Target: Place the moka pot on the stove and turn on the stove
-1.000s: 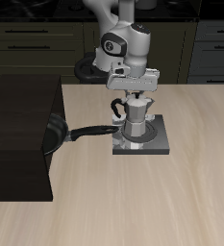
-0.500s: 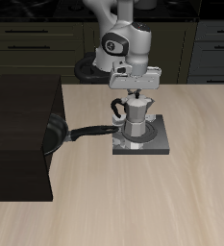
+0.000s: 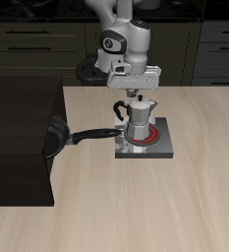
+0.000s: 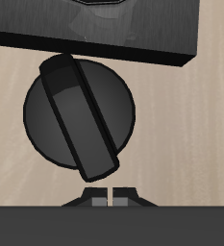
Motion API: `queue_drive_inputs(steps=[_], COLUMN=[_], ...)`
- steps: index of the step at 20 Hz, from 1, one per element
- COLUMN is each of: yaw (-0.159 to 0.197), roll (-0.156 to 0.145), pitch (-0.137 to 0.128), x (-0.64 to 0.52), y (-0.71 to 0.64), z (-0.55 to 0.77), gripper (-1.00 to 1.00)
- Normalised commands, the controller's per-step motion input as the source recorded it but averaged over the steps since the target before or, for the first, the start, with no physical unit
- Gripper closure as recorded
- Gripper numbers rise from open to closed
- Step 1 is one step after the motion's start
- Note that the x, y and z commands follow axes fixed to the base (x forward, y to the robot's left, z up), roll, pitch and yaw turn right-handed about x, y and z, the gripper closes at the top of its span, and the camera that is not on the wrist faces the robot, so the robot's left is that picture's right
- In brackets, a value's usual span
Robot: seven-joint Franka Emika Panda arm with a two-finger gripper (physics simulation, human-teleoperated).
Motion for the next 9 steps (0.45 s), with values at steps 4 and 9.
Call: queue_drive_inputs(steps=[4,9], yaw=[0.037,-0.014], roll=[-0.103,-0.059], pitch=[-0.065,0.027], x=[0.32,0.27], y=[-0.61,-0.38], z=[0.52,0.17], gripper=[1.0,1.0])
